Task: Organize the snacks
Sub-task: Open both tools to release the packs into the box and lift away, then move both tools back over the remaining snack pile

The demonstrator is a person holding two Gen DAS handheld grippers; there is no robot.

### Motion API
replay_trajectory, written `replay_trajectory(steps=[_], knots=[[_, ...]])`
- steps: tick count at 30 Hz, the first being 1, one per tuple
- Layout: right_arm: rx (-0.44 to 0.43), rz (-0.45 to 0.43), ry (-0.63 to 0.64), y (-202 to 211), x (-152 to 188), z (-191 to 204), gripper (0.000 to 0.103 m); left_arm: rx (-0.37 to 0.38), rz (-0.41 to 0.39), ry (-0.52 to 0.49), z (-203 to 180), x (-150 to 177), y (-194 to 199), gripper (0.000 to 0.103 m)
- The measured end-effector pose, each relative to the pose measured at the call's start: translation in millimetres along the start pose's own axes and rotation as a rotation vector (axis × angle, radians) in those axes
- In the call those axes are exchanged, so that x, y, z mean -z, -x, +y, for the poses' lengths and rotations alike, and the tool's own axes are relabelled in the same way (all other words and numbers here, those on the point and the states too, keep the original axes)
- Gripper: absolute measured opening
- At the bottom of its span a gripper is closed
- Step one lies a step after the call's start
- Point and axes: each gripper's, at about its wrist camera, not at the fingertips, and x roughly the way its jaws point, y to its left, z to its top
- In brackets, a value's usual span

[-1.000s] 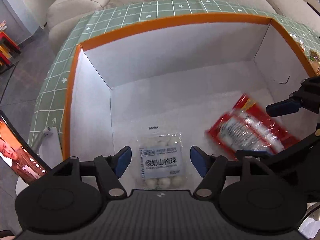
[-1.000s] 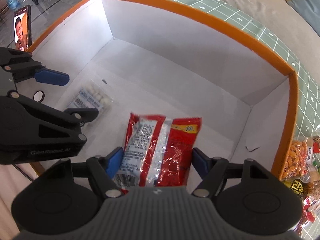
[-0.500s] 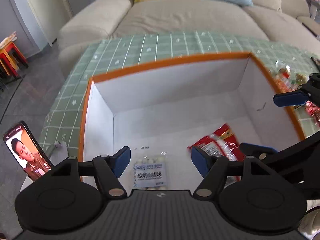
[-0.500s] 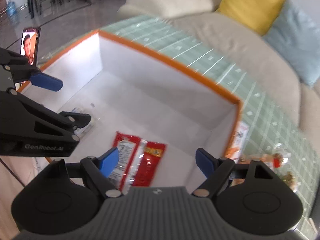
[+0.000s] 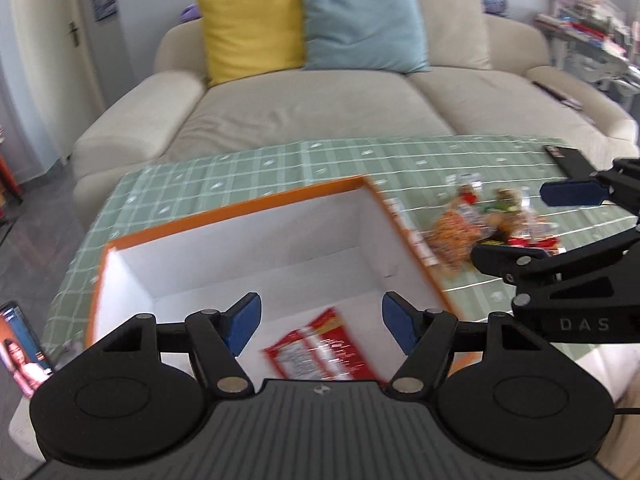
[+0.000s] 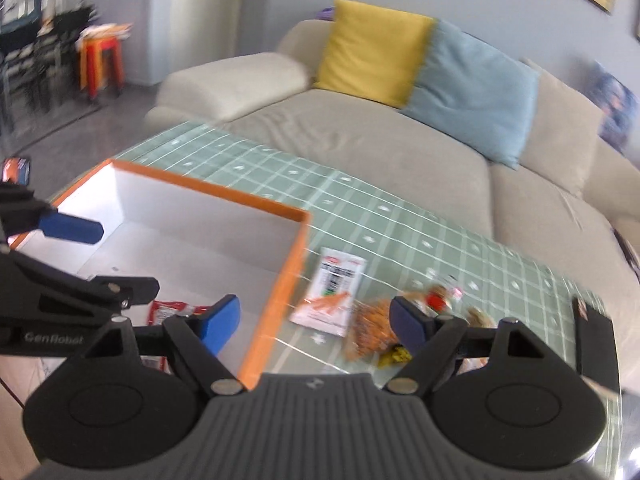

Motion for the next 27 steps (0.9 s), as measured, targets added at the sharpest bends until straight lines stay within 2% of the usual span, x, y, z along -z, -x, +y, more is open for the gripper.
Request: replay_trajectory(steps=[6, 11, 16, 22, 27], knots=[[0.055, -0.005, -0.11, 18.5, 30.2, -38.8, 0.072, 0.099, -0.021, -0.029, -39.2, -4.3, -2.3, 0.081], [0.09, 0.033, -0.19, 21.3, 58.3, -69.7, 0.064, 0.171, -0.02, -0.074, -68.5, -3.2, -7.5, 0.081], [0.126, 0.057, -0.238, 18.0, 84.8, -95.9, 0.064, 0.264, -0.007, -0.094, -93.0, -3.7, -20.3, 0.079], [0.168, 0.053, -0.276, 5.1, 114.6, -124.9, 0.064, 0.293, 0.0, -0.154, -124.1, -3.4, -40.6, 0.079], [0.205, 0.049, -0.298, -10.1, 135.6, -145.0, 0.064, 0.284, -0.017, -0.213, -144.0, 0.1, -57.2, 0.079]])
